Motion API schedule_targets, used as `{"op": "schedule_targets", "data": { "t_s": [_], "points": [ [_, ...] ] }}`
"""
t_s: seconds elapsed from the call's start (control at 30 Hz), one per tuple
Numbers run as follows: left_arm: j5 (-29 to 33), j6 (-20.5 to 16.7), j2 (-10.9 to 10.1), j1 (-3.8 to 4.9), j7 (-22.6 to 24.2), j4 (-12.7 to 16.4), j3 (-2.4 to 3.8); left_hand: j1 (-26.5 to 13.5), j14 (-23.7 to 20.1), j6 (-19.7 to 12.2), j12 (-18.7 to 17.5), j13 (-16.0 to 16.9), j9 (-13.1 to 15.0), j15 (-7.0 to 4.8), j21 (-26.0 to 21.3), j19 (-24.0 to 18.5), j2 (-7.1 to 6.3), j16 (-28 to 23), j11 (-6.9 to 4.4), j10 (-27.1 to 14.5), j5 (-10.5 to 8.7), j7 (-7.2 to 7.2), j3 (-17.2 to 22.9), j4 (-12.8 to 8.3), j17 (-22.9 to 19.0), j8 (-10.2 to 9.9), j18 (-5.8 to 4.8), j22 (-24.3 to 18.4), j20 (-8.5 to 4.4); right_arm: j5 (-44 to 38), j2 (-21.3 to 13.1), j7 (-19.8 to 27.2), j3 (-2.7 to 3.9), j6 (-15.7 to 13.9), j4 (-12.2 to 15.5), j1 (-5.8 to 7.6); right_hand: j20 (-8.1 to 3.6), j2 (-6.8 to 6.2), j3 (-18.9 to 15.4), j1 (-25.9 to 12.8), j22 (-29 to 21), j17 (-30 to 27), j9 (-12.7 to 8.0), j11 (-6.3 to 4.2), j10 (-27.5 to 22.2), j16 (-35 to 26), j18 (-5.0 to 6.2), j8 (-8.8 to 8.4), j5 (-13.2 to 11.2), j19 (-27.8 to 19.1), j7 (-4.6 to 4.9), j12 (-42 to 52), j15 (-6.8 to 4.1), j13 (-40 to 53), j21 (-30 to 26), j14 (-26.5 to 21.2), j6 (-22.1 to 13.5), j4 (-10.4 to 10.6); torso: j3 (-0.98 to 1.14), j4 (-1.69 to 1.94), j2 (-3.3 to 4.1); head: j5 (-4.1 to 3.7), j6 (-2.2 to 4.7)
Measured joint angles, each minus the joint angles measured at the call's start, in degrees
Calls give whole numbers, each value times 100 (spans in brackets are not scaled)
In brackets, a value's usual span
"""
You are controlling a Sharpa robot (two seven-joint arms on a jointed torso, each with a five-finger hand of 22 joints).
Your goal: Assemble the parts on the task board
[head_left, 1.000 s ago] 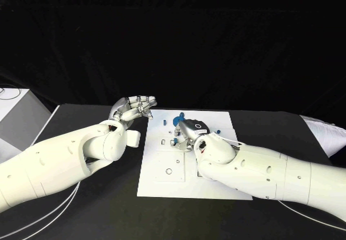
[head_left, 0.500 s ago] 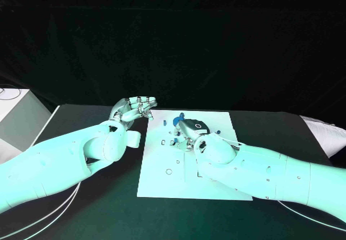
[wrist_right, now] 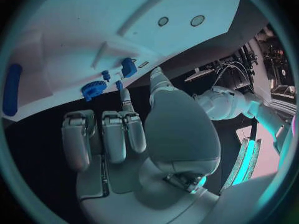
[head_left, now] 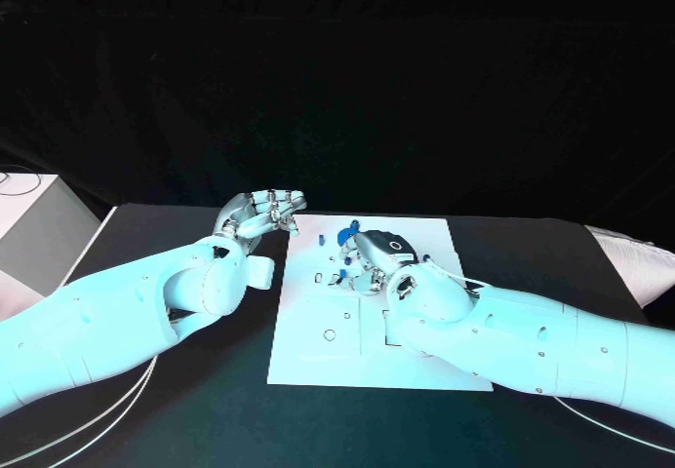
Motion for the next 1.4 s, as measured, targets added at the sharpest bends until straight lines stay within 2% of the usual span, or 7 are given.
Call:
{"op": "schedule_targets", "data": {
  "t_s": [0.33,0.47,0.6,0.8,1.03,1.2,1.4],
  "points": [
    [-255,34,22,-9,-390,-61,1,-275,247,77,994,542,118,-134,197,61,76,484,-192,439,0,-118,-336,93,117,285,0,47,-102,1019,-785,1197,51,-417,432,75,0,357,369,677,-1,0,0,0,0,-149,36,0,618,0,0,-190,3,-1,-512,-3,0,-81,8,-11,-9,19,25],
    [-597,137,32,-9,-891,-95,2,-480,1410,109,2635,1613,347,-285,945,862,199,1907,-358,205,22,-262,-565,295,1877,790,-1,1034,-246,1813,-1146,1884,62,-424,558,165,0,383,629,920,-1,-1,0,0,0,-189,91,1,794,0,22,-342,3,-1,-719,-3,22,-108,16,-27,-21,44,29],
    [-1119,359,103,-4,-1522,-154,4,-552,2335,-51,4492,2793,645,-374,1801,1811,280,2900,-439,-240,14,-378,-592,599,3630,1323,-312,2421,-338,2673,-1480,2339,79,-420,649,300,0,404,773,954,-1,-1,0,0,0,-209,91,15,875,0,1,-344,3,-1,-772,-3,43,-108,34,-51,-47,70,37],
    [-2036,858,352,94,-2454,-361,10,-675,2523,5,5794,4206,904,-455,2276,2398,307,3295,-551,416,14,-477,-452,813,3977,1693,-406,3317,-423,3683,-1857,2618,93,-406,663,518,0,359,894,1000,-1,-1,-6,0,0,-209,91,35,1071,0,1,-344,3,4,-783,-3,43,-107,70,-76,-108,119,27],
    [-3193,1601,621,365,-3503,-590,0,-1083,2509,-31,6206,4734,1115,-485,2390,2520,53,3344,-603,587,15,-523,90,831,3977,1849,-494,3590,-490,4301,-2094,2736,106,-331,610,705,0,335,950,1021,-1,-1,-12,0,0,-209,90,35,1147,0,0,-343,3,3,-795,-3,43,-83,105,-100,-157,135,2],
    [-3796,2189,846,713,-4099,-835,-143,-1294,2509,-51,6229,4768,1166,-485,2413,2541,2,3343,-583,607,15,-543,159,838,3977,1883,-494,3619,-470,4492,-2128,2772,106,-259,517,757,-1,283,982,969,-2,-1,-13,0,0,-274,97,35,1153,0,0,-436,3,3,-969,-3,43,-82,132,-106,-176,153,-27],
    [-4192,2852,1076,1081,-4500,-1098,-383,-1328,2509,-72,6189,4619,1201,-485,2413,2540,-31,3343,-583,520,15,-521,190,807,3976,1883,-494,3617,-470,4664,-2131,2792,106,-236,383,784,28,84,1352,859,-450,-869,-36,30,-571,-986,521,35,1383,-740,40,-1518,15,-3,-2573,-75,-66,-67,150,-105,-186,151,-55]
  ]
}}
